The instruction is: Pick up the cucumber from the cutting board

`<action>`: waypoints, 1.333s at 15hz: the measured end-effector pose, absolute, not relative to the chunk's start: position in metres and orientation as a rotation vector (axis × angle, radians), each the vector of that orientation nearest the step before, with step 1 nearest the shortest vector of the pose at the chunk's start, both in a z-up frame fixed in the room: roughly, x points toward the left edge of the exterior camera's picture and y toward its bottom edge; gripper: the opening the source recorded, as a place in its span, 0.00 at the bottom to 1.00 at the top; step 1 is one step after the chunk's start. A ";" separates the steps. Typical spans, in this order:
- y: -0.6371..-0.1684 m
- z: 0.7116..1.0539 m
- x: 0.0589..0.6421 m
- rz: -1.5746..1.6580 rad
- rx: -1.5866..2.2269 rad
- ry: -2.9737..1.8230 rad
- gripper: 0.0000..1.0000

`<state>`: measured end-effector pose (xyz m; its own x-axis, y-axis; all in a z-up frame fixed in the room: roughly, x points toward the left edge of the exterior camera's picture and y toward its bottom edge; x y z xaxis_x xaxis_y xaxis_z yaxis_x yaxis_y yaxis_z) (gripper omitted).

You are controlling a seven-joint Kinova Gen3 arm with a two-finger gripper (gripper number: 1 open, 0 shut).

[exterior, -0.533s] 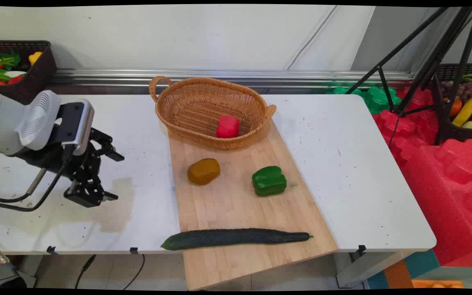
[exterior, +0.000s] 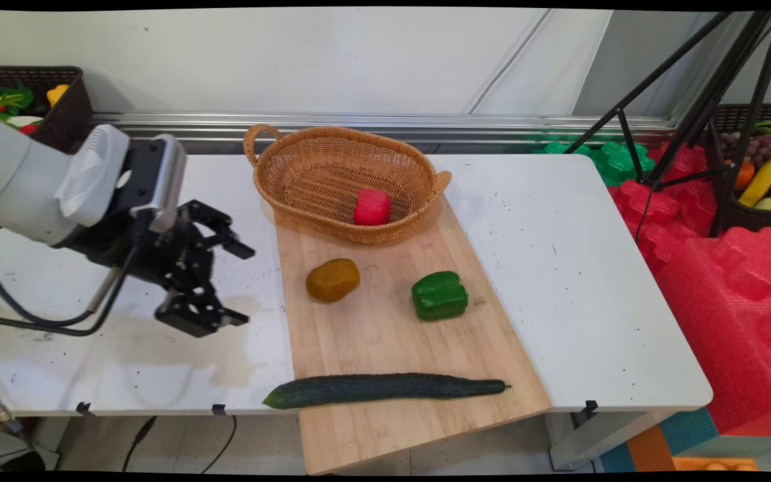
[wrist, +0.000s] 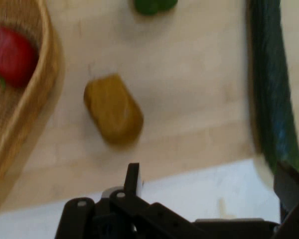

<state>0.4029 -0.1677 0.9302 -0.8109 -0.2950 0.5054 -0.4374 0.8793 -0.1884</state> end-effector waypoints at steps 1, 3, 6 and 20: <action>-0.170 0.931 0.394 0.398 0.534 -2.553 1.00; -0.173 0.931 0.377 0.378 0.528 -2.529 1.00; -0.178 0.927 0.351 0.363 0.530 -2.515 1.00; -0.204 0.873 0.234 0.260 0.539 -2.597 1.00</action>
<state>0.2340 -0.2044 0.8729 -0.8113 -0.3278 0.4841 -0.4172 0.9047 -0.0865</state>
